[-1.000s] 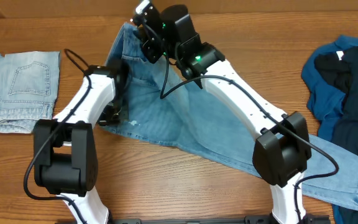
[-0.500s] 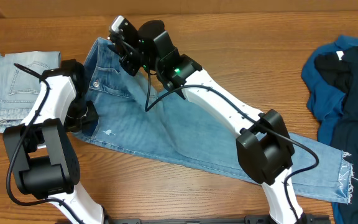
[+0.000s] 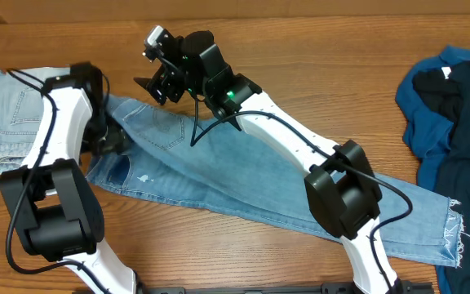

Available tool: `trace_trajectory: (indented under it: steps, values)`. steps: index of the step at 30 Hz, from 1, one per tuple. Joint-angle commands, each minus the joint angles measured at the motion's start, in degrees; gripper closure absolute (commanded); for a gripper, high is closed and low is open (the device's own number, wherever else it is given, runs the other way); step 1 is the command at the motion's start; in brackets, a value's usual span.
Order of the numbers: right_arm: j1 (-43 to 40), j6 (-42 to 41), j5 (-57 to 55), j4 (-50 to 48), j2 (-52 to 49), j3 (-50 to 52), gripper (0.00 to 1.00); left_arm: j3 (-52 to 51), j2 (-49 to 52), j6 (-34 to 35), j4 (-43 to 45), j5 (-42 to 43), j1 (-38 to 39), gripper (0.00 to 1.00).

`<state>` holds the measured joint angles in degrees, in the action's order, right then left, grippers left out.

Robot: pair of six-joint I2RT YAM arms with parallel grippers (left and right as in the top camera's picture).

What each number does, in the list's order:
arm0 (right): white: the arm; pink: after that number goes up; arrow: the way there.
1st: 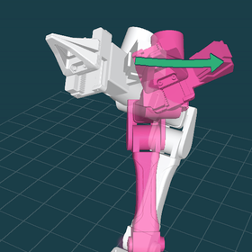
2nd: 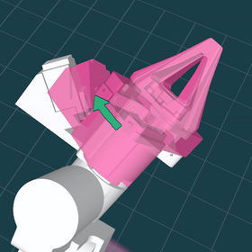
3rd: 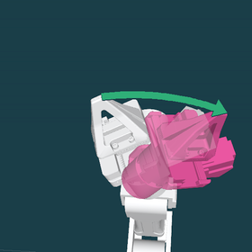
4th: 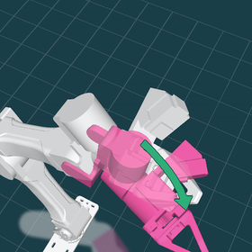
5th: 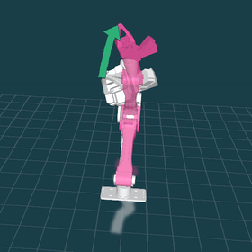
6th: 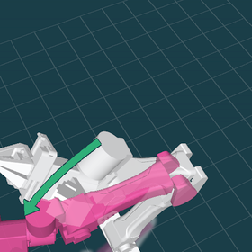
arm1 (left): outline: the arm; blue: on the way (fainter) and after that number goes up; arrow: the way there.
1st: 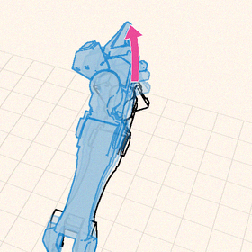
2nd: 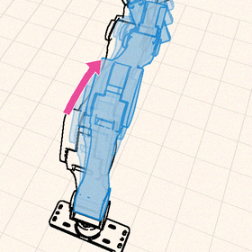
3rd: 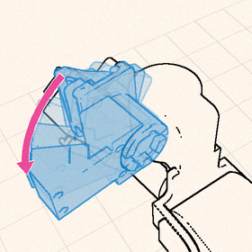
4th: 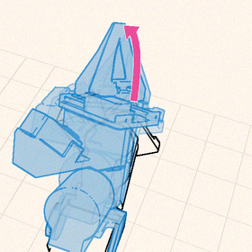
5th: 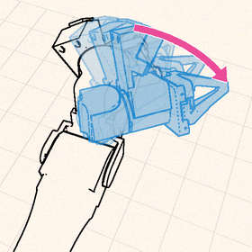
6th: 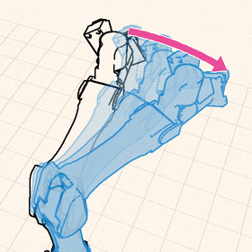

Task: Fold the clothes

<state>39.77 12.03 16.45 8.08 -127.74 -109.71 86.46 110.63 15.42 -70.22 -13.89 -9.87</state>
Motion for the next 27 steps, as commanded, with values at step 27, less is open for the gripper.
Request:
trace_trajectory:
  steps: [27]
  values:
    - [-26.9,-22.8,-17.4,76.6,20.3,-0.9,0.03,6.8,-1.0,-4.9,9.9,26.0,-0.2,0.34]
